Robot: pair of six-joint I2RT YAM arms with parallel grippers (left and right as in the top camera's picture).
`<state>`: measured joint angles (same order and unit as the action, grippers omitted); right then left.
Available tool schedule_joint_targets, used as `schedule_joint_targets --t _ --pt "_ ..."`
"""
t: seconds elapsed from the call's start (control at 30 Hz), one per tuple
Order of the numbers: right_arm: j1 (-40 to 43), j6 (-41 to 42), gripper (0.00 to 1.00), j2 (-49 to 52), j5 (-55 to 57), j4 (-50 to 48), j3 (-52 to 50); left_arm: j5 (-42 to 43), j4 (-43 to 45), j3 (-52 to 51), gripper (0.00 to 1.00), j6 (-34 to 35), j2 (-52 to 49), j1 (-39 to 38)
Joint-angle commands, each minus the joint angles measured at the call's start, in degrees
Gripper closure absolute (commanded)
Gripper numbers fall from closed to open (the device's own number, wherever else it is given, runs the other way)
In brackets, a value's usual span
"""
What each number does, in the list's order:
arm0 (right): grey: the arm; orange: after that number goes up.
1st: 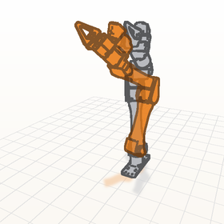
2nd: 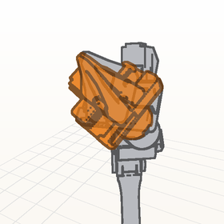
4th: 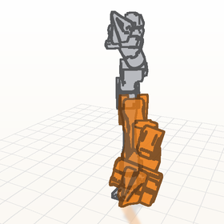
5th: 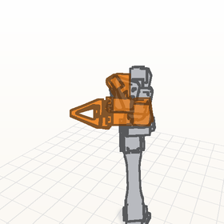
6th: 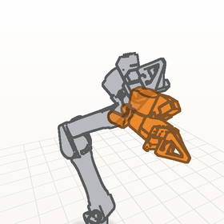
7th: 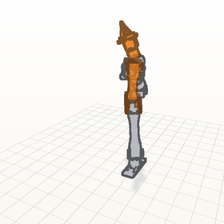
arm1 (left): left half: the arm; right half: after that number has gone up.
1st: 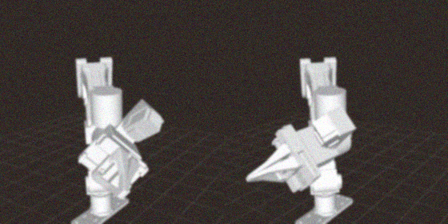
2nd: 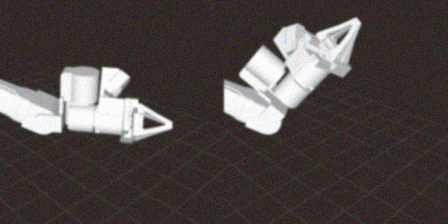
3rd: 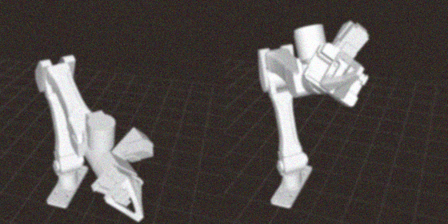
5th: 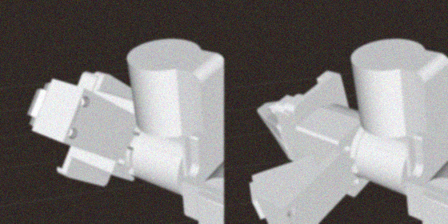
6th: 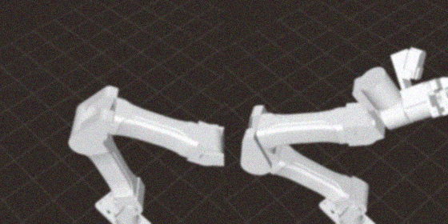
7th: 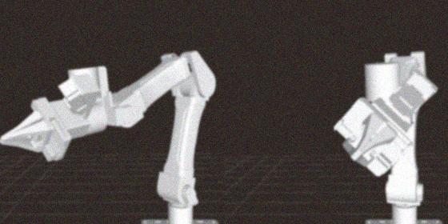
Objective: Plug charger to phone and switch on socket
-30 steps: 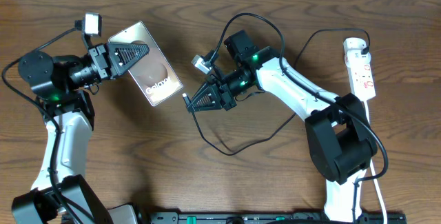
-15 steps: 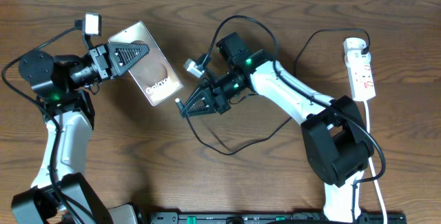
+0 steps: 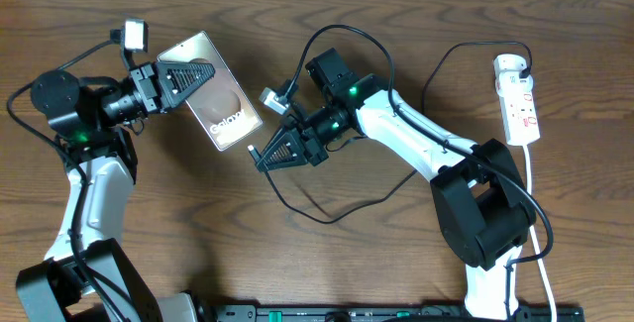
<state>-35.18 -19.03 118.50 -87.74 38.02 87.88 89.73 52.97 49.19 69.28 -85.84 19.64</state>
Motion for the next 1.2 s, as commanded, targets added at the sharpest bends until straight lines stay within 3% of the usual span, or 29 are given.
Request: schedule_joint_targets --t 0.0,0.83,1.17 --pt "-0.07 1.92 0.99 -0.87 -1.79 -0.55 0.31 0.35 0.72 1.66 0.93 -2.21 0.33 -1.53" --pt "-0.13 2.32 0.99 -4.15 -1.79 -0.57 0.31 0.35 0.70 1.66 0.93 -5.20 0.33 -1.99" --pt "-0.13 2.19 0.99 -4.13 -1.75 -1.20 0.31 0.35 -0.35 1.66 0.93 -1.97 0.33 -1.99"
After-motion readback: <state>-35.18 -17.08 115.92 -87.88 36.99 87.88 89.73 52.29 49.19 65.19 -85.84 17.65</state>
